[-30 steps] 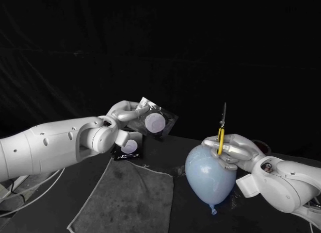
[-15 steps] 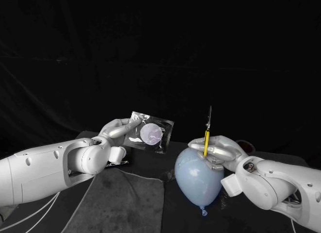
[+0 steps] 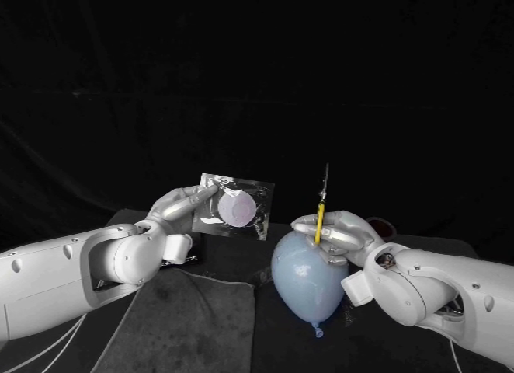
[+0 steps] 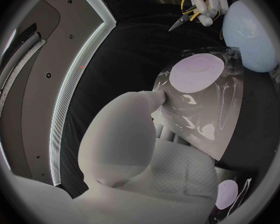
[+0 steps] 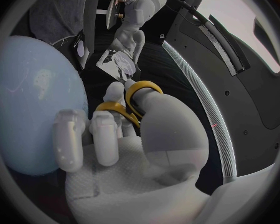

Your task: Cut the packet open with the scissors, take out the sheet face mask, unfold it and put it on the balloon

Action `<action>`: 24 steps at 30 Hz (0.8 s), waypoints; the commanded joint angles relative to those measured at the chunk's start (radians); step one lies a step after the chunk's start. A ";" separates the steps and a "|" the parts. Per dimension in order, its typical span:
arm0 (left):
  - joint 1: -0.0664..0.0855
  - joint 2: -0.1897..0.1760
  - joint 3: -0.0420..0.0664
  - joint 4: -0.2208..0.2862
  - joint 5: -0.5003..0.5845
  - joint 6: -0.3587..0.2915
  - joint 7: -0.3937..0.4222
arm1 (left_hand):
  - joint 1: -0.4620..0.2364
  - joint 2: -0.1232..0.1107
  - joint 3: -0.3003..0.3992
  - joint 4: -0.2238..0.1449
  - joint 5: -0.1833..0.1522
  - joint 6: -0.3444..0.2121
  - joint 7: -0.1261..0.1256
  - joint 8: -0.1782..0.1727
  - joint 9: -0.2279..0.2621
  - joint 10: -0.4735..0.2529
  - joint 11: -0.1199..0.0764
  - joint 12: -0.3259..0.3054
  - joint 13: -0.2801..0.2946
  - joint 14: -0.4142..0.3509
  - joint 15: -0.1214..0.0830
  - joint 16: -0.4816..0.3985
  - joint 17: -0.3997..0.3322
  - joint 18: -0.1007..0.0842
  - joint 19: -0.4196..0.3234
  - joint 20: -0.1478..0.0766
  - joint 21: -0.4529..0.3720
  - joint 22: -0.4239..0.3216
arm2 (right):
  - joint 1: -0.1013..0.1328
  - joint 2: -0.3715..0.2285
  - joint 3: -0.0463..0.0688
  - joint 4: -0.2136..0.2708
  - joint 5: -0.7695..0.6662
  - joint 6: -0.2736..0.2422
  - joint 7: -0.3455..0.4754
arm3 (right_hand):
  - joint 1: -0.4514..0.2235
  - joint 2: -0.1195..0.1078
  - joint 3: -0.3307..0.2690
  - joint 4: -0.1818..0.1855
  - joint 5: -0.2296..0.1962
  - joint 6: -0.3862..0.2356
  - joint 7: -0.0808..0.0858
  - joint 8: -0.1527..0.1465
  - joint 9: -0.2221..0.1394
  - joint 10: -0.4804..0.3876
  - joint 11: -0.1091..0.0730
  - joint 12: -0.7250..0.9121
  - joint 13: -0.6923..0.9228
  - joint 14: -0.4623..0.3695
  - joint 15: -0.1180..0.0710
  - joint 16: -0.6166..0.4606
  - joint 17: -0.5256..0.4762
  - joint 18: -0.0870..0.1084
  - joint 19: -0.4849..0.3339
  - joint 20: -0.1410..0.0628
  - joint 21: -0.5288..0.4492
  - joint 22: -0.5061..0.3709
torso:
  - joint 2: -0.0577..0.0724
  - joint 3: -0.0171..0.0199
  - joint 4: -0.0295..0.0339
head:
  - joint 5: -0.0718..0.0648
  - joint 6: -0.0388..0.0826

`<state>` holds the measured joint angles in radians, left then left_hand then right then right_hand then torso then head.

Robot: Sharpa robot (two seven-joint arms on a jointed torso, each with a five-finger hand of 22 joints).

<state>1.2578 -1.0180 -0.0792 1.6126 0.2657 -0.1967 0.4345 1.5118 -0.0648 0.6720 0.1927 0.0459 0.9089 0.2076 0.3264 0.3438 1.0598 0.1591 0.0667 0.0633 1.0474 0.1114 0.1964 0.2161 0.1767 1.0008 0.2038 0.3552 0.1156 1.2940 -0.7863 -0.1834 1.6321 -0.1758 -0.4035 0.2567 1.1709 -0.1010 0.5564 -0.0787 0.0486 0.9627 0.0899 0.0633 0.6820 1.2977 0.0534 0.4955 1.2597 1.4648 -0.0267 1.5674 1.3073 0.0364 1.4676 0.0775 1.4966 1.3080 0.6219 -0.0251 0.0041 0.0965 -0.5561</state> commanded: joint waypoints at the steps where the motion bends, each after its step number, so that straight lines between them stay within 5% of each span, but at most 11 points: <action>1: 0.001 -0.005 0.002 0.022 0.022 0.031 0.011 | -0.002 0.008 -0.001 -0.006 0.003 -0.004 0.000 0.000 0.002 -0.001 0.003 -0.005 -0.001 0.002 0.003 -0.006 0.000 0.007 0.006 -0.002 -0.005 -0.001 | -0.001 -0.002 0.000 0.011 -0.003 -0.013 0.024 | -0.016 -0.029 -0.021 0.005 0.000 -0.118 0.060 -0.003 -0.015 0.273 0.012 1.075 0.311 0.106 0.011 0.003 0.263 -0.020 0.066 0.009 0.001 0.240 | 0.001 0.0013 -0.0017 | -0.003 -0.001; 10: 0.001 -0.016 0.002 0.064 0.021 0.030 0.003 | -0.002 0.009 0.000 -0.008 0.003 -0.005 0.001 0.000 0.002 -0.002 0.004 -0.005 -0.001 0.002 0.004 -0.007 0.000 0.007 0.007 -0.002 -0.006 -0.003 | 0.000 -0.014 0.002 0.045 0.000 -0.011 0.027 | -0.024 -0.042 -0.058 0.015 0.000 -0.143 0.063 -0.002 -0.038 0.273 0.015 1.075 0.311 0.106 0.016 0.003 0.263 -0.020 0.067 0.015 0.002 0.241 | -0.002 0.0018 -0.0020 | -0.017 0.001; 24: 0.022 -0.032 0.007 0.097 0.010 0.022 -0.004 | -0.001 0.009 0.001 -0.010 0.003 -0.005 0.001 0.000 0.002 -0.002 0.004 -0.005 -0.001 0.002 0.004 -0.007 0.000 0.007 0.007 -0.002 -0.008 -0.004 | 0.014 -0.019 0.006 0.061 -0.001 -0.027 0.021 | -0.021 -0.041 -0.072 0.018 0.000 -0.156 0.065 -0.002 -0.048 0.273 0.017 1.075 0.311 0.106 0.018 0.003 0.263 -0.021 0.069 0.018 0.007 0.242 | -0.004 0.0009 -0.0029 | -0.024 0.002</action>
<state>1.2769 -1.0516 -0.0734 1.7051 0.2777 -0.1880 0.4291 1.5118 -0.0648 0.6722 0.1872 0.0458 0.9086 0.2072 0.3196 0.3451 1.0598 0.1592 0.0667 0.0633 1.0456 0.1132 0.1923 0.2158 0.1699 1.0007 0.2039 0.3513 0.1128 1.3064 -0.8058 -0.1788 1.6903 -0.1729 -0.4275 0.2652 1.1474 -0.1343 0.4925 -0.0607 0.0485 0.9574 0.0847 0.0633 0.6349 1.2978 0.0534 0.4997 1.2597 1.4683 -0.0159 1.5658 1.3081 0.0361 1.4661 0.0869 1.4979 1.3080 0.6181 -0.0233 0.0022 0.0747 -0.5540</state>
